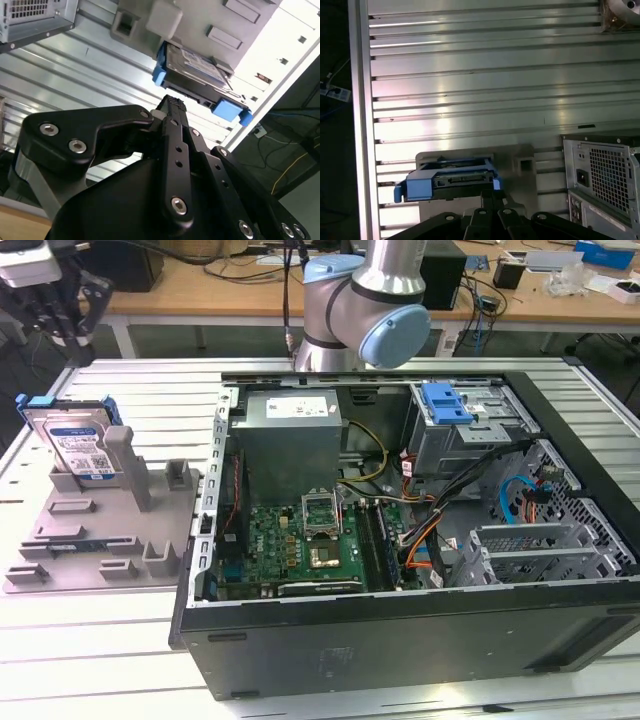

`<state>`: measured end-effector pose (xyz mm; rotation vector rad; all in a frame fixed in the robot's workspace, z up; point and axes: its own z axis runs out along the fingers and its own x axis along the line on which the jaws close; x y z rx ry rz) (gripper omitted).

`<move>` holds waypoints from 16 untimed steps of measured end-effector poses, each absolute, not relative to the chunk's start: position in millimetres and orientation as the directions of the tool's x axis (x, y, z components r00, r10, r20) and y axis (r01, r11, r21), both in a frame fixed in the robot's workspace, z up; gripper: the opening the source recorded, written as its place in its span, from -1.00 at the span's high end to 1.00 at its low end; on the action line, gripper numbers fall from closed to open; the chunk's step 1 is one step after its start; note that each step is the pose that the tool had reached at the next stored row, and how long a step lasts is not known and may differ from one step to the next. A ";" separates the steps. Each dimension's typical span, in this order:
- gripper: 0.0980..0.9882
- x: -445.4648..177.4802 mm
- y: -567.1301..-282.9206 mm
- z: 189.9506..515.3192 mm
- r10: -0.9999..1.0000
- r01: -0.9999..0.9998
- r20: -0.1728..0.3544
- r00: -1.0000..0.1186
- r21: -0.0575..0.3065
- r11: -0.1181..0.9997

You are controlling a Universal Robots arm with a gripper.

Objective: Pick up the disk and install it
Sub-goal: 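Reach for the disk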

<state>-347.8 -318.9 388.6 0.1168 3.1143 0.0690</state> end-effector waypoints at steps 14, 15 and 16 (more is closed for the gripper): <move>0.98 -361.9 -318.9 388.5 0.075 0.074 -0.022 -0.997 0.045 0.996; 0.98 -362.6 -318.8 388.5 0.075 0.074 -0.022 -0.997 0.045 0.996; 0.98 -363.2 -318.9 388.5 0.075 0.074 -0.023 -0.997 0.045 0.996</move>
